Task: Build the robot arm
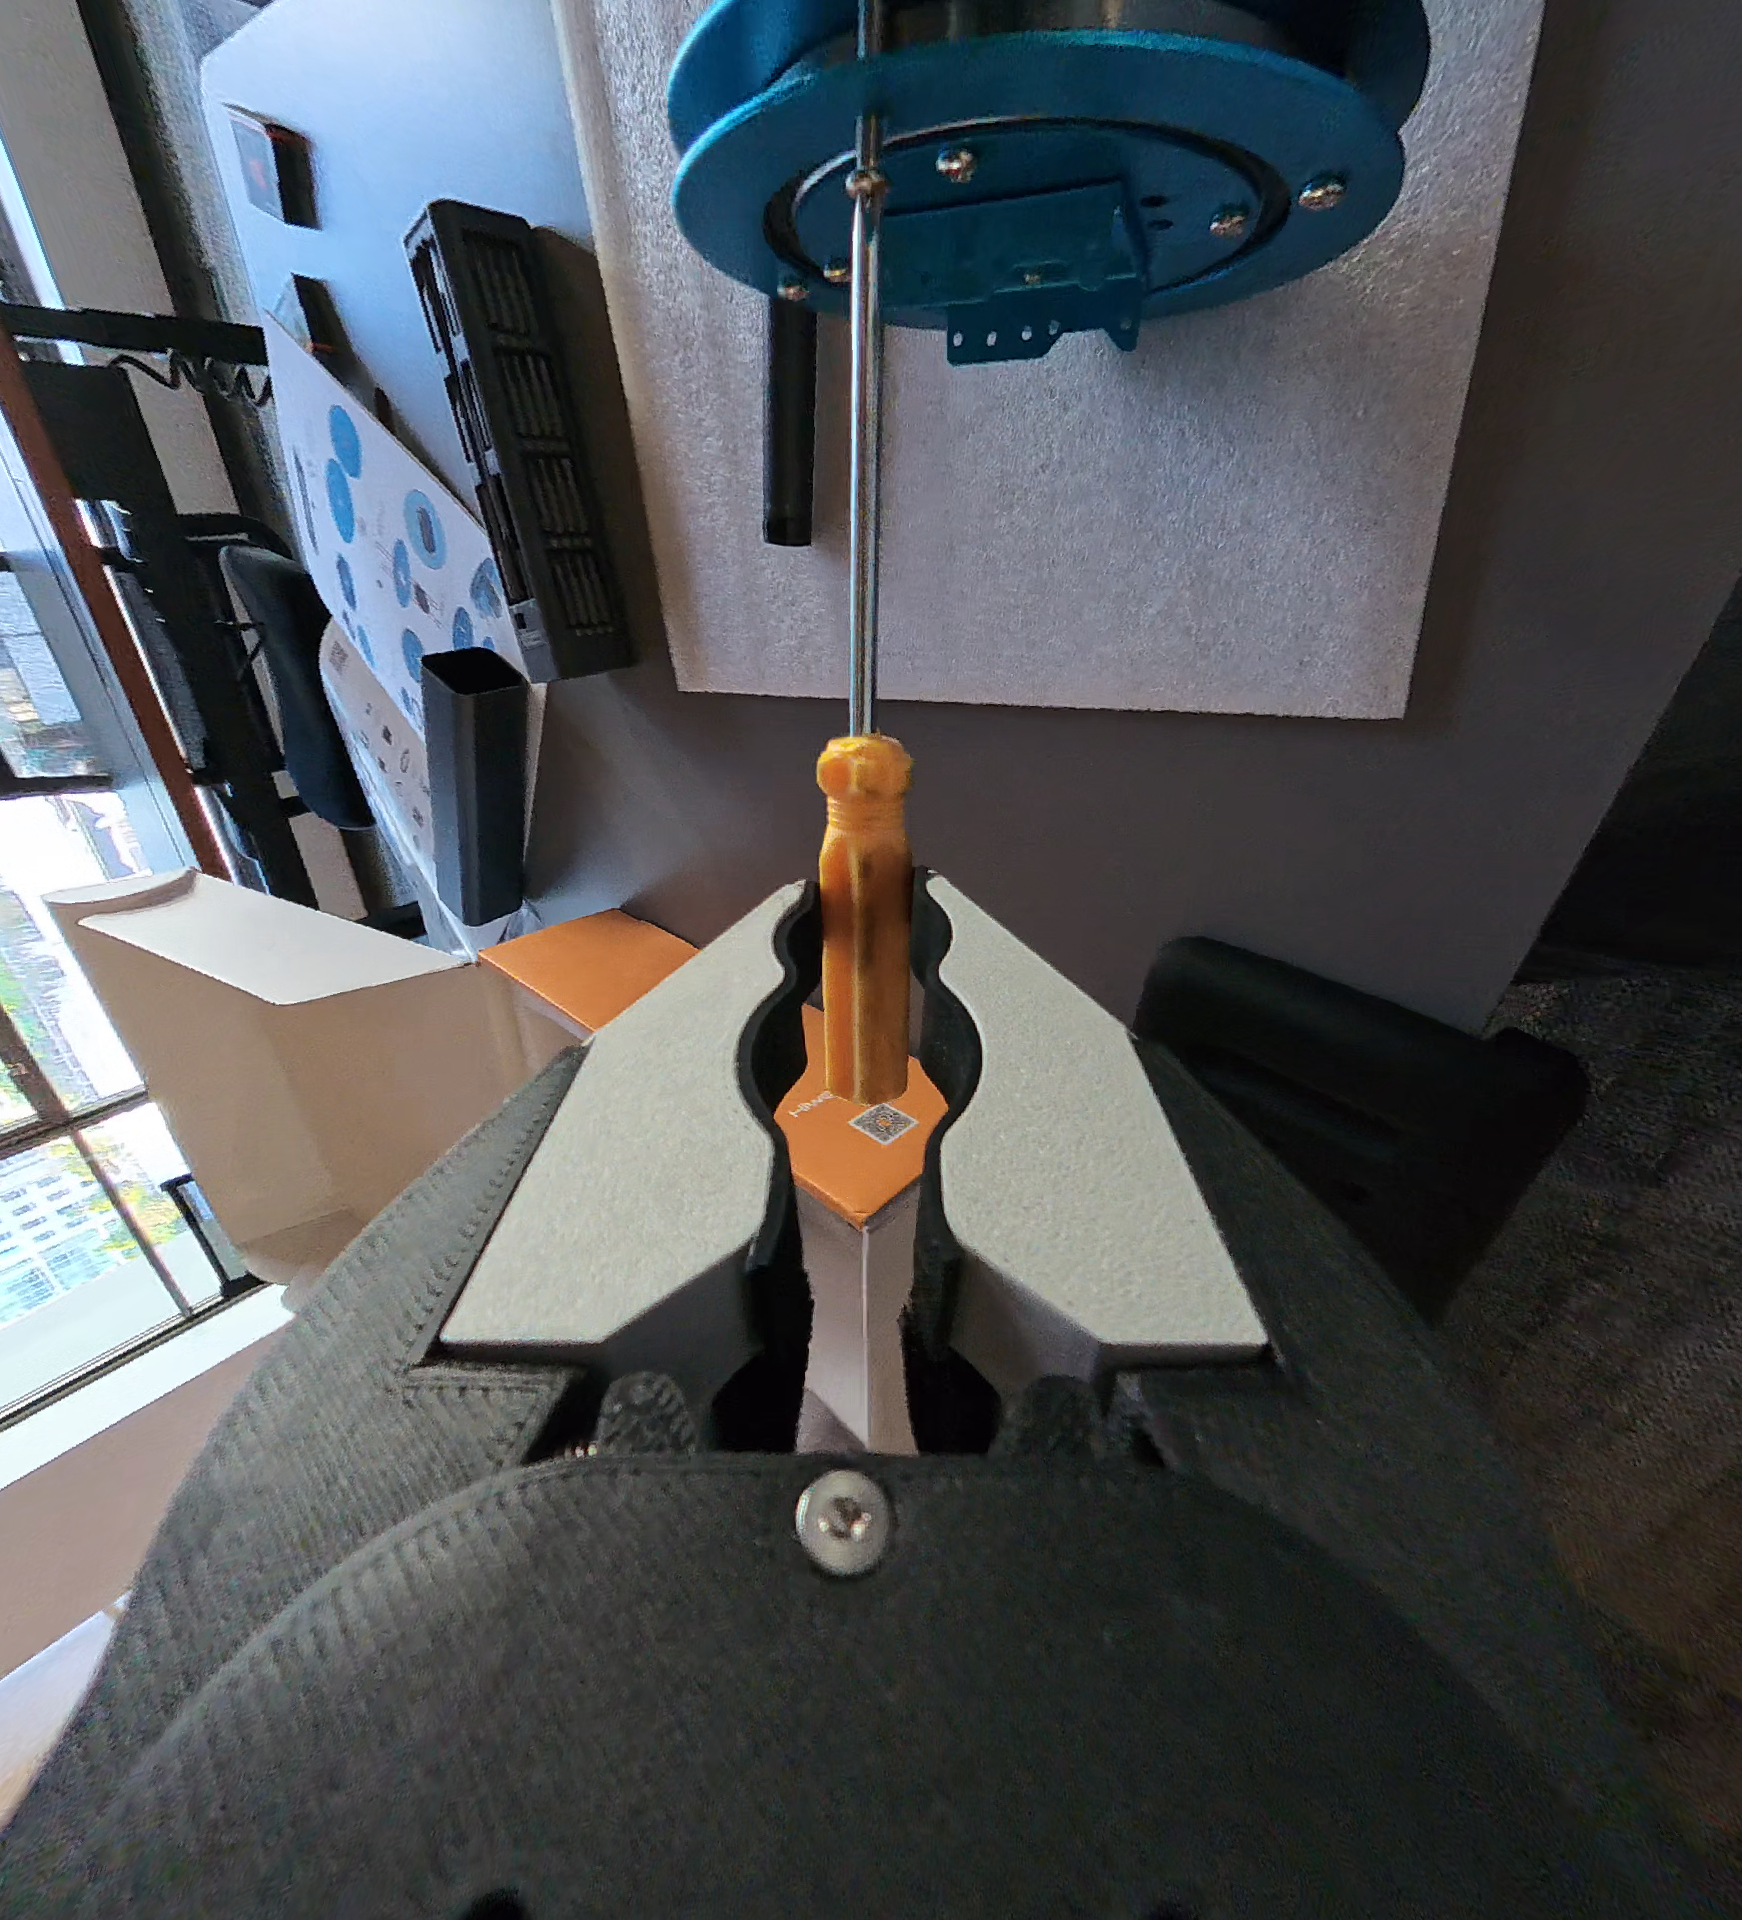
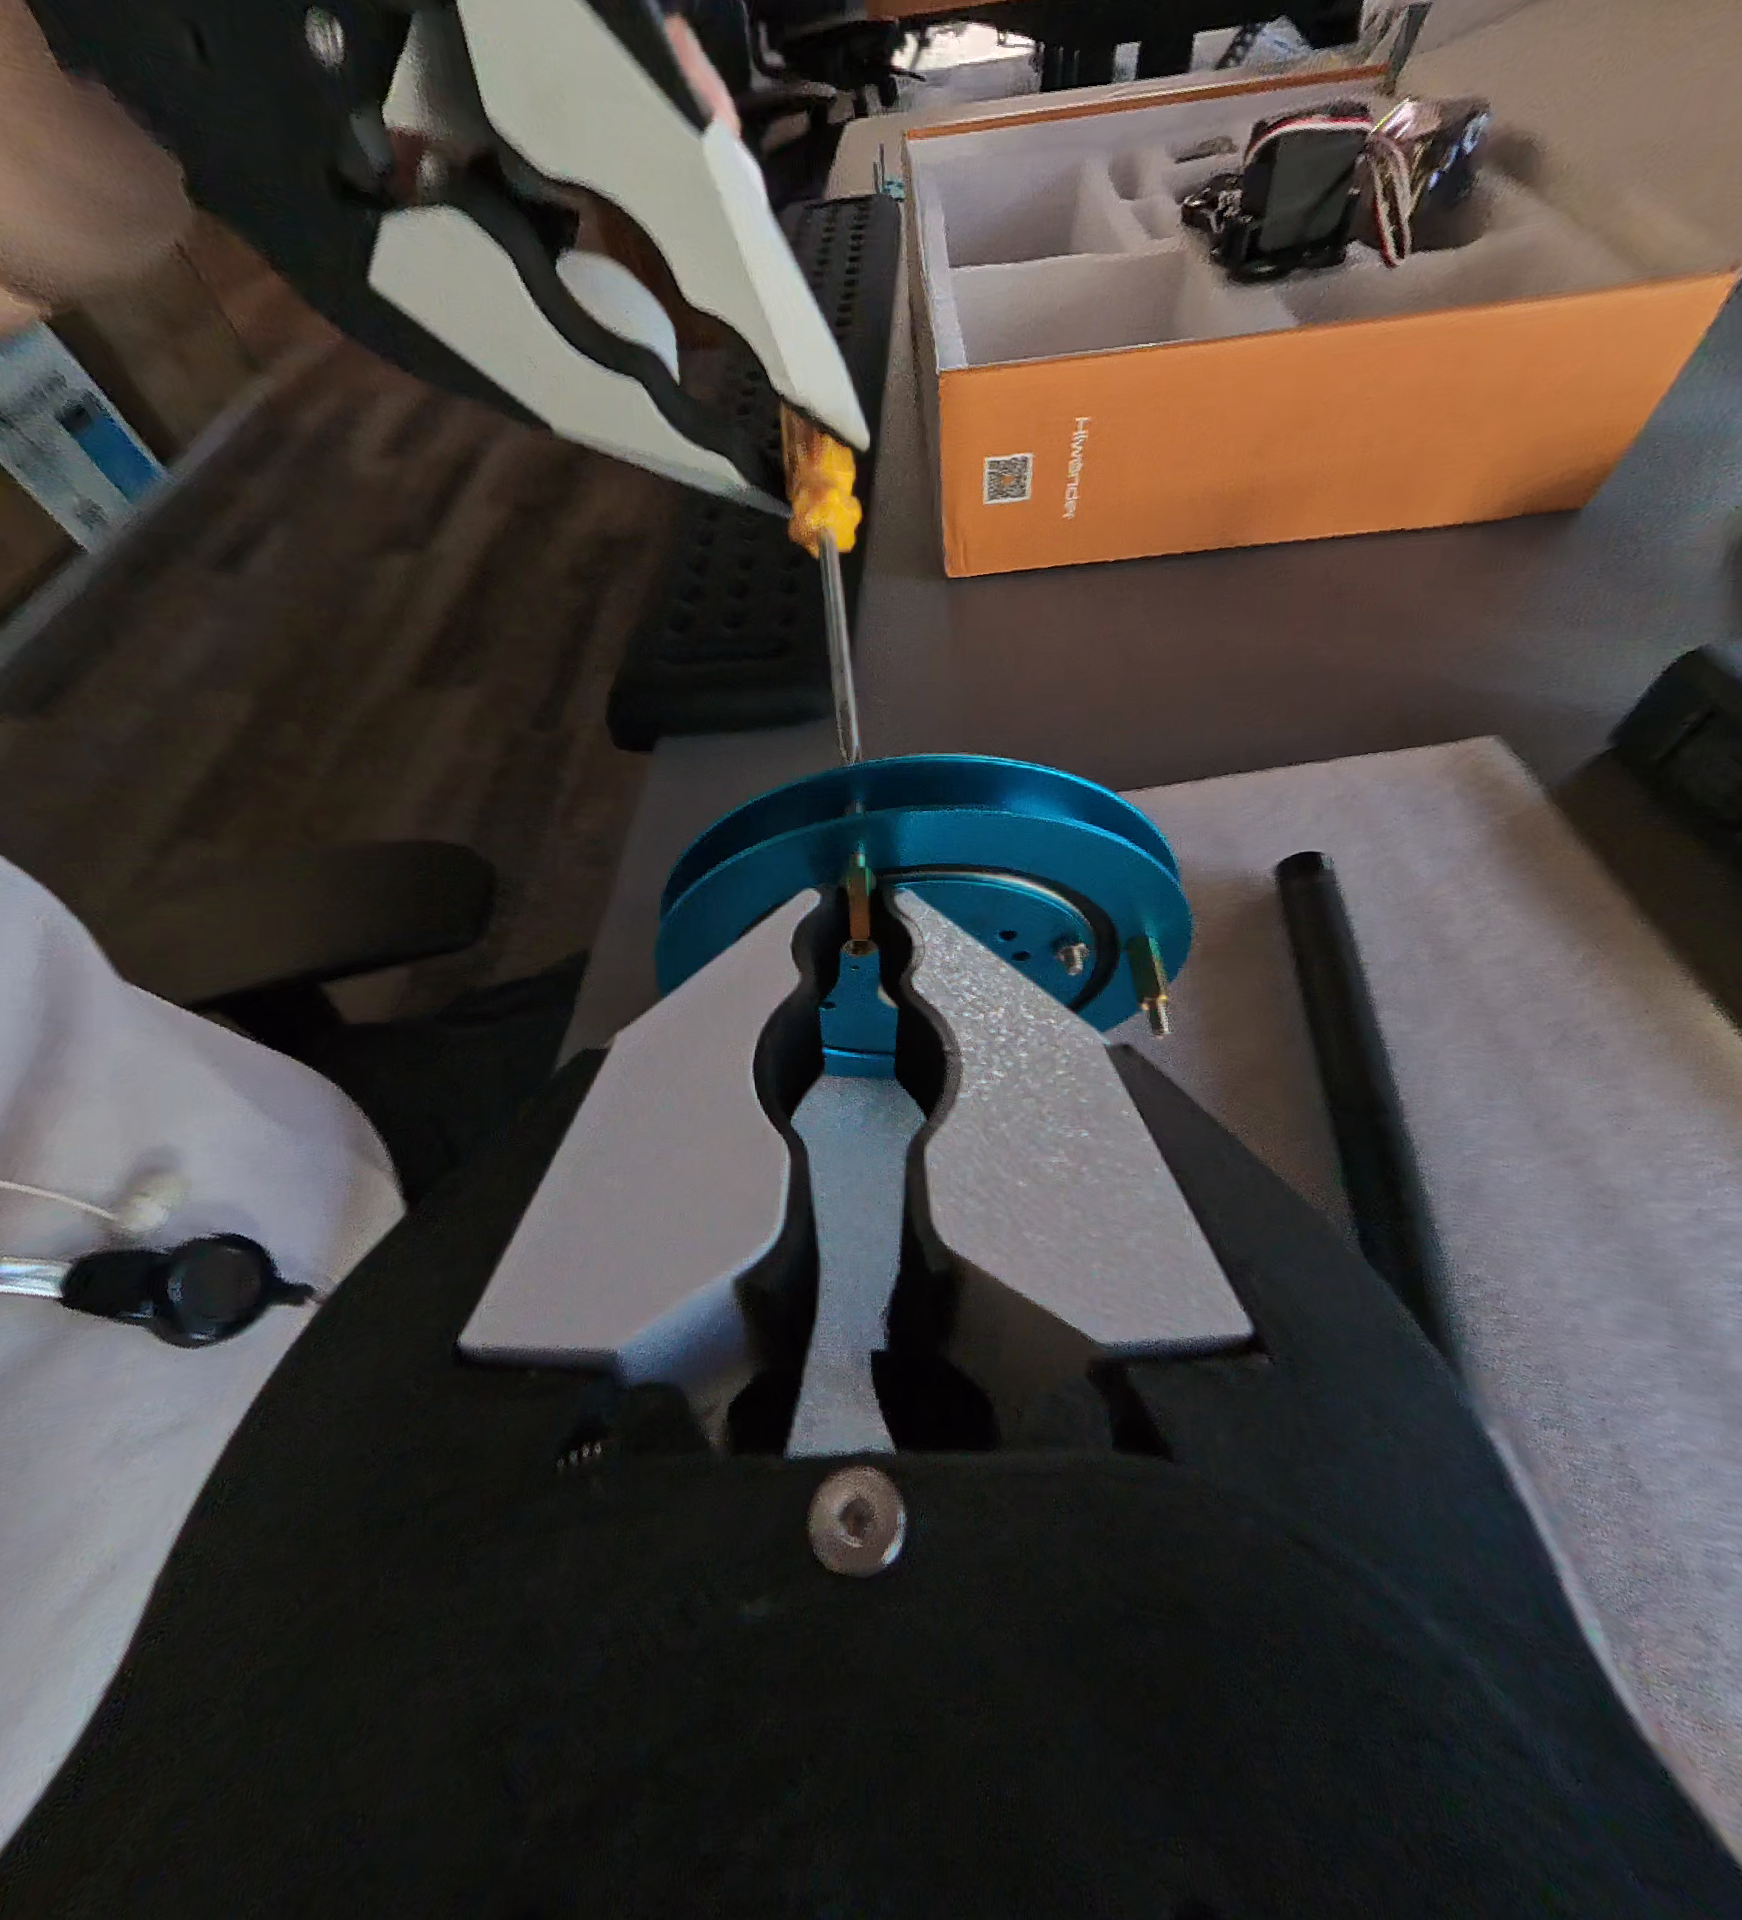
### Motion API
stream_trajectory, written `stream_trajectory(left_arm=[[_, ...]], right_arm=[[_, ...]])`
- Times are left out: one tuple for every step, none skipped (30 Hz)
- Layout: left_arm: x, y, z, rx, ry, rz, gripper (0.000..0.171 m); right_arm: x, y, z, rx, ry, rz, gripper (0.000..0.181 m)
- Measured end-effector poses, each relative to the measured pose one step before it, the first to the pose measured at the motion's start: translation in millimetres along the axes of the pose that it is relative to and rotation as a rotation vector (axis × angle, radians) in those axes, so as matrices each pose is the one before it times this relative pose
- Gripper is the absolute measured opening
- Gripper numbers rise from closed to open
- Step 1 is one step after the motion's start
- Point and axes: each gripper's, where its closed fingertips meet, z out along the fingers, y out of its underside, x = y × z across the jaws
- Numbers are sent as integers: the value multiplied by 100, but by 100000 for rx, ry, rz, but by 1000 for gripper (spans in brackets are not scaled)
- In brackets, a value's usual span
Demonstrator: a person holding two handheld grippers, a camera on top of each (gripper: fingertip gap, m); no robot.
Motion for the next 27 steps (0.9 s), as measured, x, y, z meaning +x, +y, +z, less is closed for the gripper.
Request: stream_trajectory(left_arm=[[197, 72, 18, -112, -208, -481, 16], [73, 97, -5, -122, -675, -191, 16], [40, 120, 1, -153, -516, 16, 16], [37, 124, -10, -322, -158, -281, 16], [3, 69, -43, 15, -200, -258, 16], [-5, 67, -52, -27, -99, -258, 16], [-26, 59, -64, 4, -218, -195, 16], [-32, 44, -59, 49, -180, -65, 16], [-15, 41, -60, -17, -104, 24, 16], [-27, 6, -41, 90, -257, 145, 16], [-4, -38, -25, 246, -159, 169, 15], [-13, -52, -13, 97, -213, 104, 15], [-37, -79, -13, 316, -424, 251, 15], [14, -43, -18, 13, -44, 251, 16], [-28, 29, 17, -501, -170, 154, 16], [-120, 100, 33, -791, -755, 135, 16], [-99, 144, 66, -802, -471, -137, 16], [-19, 110, 73, -473, 267, -372, 16], [-14, 30, 68, 217, 243, -142, 16], [11, -17, 68, 349, 225, 34, 16], [75, -31, 60, 64, 500, 168, 16], [76, -80, 26, 210, 268, 565, 16], [22, -104, -4, 218, -299, 689, 16], [3, -67, 9, 26, -335, 473, 16], [60, -18, 14, -101, 221, 114, 16], [71, -4, 17, 50, 369, -274, 16], [36, 19, 11, 204, 273, -581, 16]], right_arm=[[-63, -28, 74, 483, -1296, 1282, 6], [-18, -73, 40, 741, 587, -2292, 14], [62, -86, 0, 853, 2637, -5232, 18], [63, -86, -60, 456, 4071, -7498, 19], [94, -111, -120, 176, 5229, -8782, 18], [92, -162, -164, -68, 5496, -9532, 17], [-157, -138, -126, -611, 3585, -9350, 14], [-233, -145, -58, -1437, 2300, -7812, 11], [126, -158, -37, -1499, 3868, -6422, 8], [140, -76, 12, -1776, 2946, -5487, 5], [1, 108, 110, -2420, 1184, -4100, 5], [122, 155, 108, -2367, 1465, -2935, 5], [93, 197, 85, -2080, 954, -3149, 5], [-1, 281, 80, -2343, 448, -2859, 7], [-40, 248, 49, -1861, 144, -1917, 7], [-34, 5, -12, -139, 221, -1046, 7], [-52, -114, -2, 855, -183, 365, 4], [-166, -137, 13, 1066, -1272, 1273, 4], [-136, -165, 15, 1114, -1371, 1725, 4], [-77, -88, 32, 636, -848, 1167, 4], [50, 13, 37, -31, 190, 170, 4], [122, 75, 42, -475, 874, -537, 4], [116, 78, 39, -518, 738, -541, 4], [35, 11, 27, -213, 26, -125, 4], [-34, -56, 21, 160, -528, 161, 4], [-48, -66, 29, 326, -559, 223, 4], [-20, -58, 42, 245, -300, 17, 4]])
